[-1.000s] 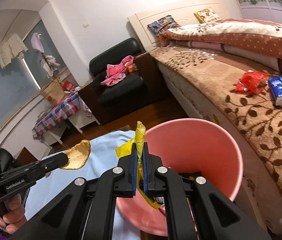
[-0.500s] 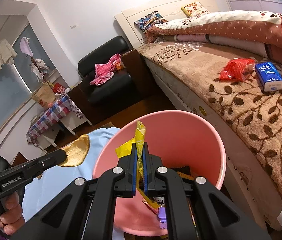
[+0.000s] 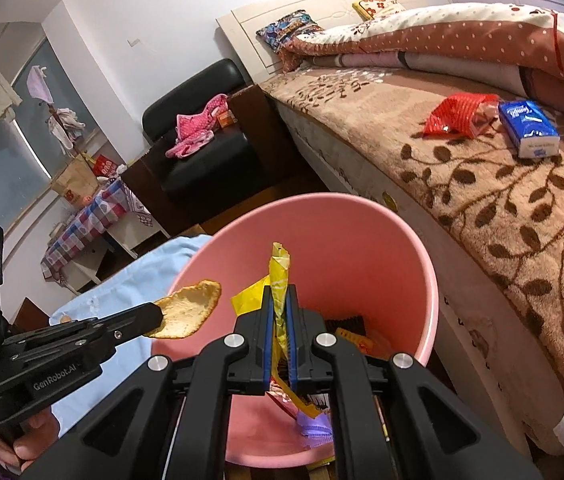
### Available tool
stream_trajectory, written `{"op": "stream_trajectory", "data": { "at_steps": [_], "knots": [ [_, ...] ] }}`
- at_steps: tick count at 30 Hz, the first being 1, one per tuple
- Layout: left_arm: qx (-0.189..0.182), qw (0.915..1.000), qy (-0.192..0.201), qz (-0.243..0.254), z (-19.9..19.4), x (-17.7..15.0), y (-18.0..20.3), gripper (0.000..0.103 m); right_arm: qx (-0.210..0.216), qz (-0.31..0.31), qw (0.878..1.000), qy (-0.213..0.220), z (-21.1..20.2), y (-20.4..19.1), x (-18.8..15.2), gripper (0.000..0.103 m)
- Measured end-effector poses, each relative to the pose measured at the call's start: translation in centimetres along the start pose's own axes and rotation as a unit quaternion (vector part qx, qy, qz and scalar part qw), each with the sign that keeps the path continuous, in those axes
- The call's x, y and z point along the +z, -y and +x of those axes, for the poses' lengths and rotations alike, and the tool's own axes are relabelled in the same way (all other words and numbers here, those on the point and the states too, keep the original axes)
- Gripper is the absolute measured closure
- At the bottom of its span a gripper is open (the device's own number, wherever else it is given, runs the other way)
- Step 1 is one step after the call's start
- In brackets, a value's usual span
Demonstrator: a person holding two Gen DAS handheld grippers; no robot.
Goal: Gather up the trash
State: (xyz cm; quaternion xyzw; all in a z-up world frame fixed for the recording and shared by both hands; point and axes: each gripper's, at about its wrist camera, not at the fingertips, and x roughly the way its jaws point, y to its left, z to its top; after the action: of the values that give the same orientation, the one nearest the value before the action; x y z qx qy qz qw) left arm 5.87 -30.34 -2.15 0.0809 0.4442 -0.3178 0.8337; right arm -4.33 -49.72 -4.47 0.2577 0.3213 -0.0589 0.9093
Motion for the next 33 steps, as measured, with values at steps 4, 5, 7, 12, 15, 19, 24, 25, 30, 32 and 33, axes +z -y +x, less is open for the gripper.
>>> {"op": "stream_trajectory", "data": {
  "at_steps": [4,5,7,12,15,19,24,25,30,32,33],
  "knots": [
    [0.003,1.0000,-0.007,0.000,0.6,-0.2,0.2,0.099,-0.004,-0.001,1.000,-0.007,0.5,0.3,-0.4,0.097],
    [0.003,1.0000,-0.008,-0.001,0.7,-0.2,0.2,0.099,-0.004,-0.001,1.000,-0.009,0.6,0.3,-0.4,0.097],
    [0.003,0.9999,-0.011,-0.004,1.0,-0.3,0.2,0.099,-0.006,-0.001,1.000,-0.012,0.8,0.4,-0.6,0.097],
    [-0.002,0.9999,-0.015,-0.003,1.2,-0.4,0.4,0.099,-0.012,-0.002,1.000,-0.015,1.2,0.6,-0.6,0.093],
    [-0.006,0.9998,-0.018,-0.006,1.3,-0.4,0.4,0.098,-0.014,0.003,1.000,-0.018,1.2,0.7,-0.6,0.083],
    [-0.008,0.9996,-0.022,-0.012,1.4,-0.4,0.2,0.084,-0.015,0.009,1.000,-0.016,1.0,0.8,-0.7,0.063],
    [-0.018,0.9997,-0.014,-0.011,0.9,-0.4,0.4,0.063,-0.013,0.005,1.000,-0.015,0.7,0.7,-0.7,0.056],
    [-0.018,0.9997,-0.014,-0.011,0.8,-0.3,0.4,0.063,-0.013,0.004,1.000,-0.015,0.7,0.6,-0.7,0.054],
    [-0.021,0.9996,-0.010,-0.016,0.5,-0.3,0.3,0.059,-0.009,-0.002,1.000,-0.012,0.3,0.3,-0.6,0.049],
    [-0.022,0.9995,-0.009,-0.020,0.4,-0.3,0.2,0.057,-0.009,-0.004,1.000,-0.010,0.1,0.3,-0.6,0.048],
    [-0.023,0.9994,-0.010,-0.022,0.3,-0.3,0.1,0.057,-0.009,-0.005,1.000,-0.008,0.0,0.3,-0.6,0.048]
  ]
}}
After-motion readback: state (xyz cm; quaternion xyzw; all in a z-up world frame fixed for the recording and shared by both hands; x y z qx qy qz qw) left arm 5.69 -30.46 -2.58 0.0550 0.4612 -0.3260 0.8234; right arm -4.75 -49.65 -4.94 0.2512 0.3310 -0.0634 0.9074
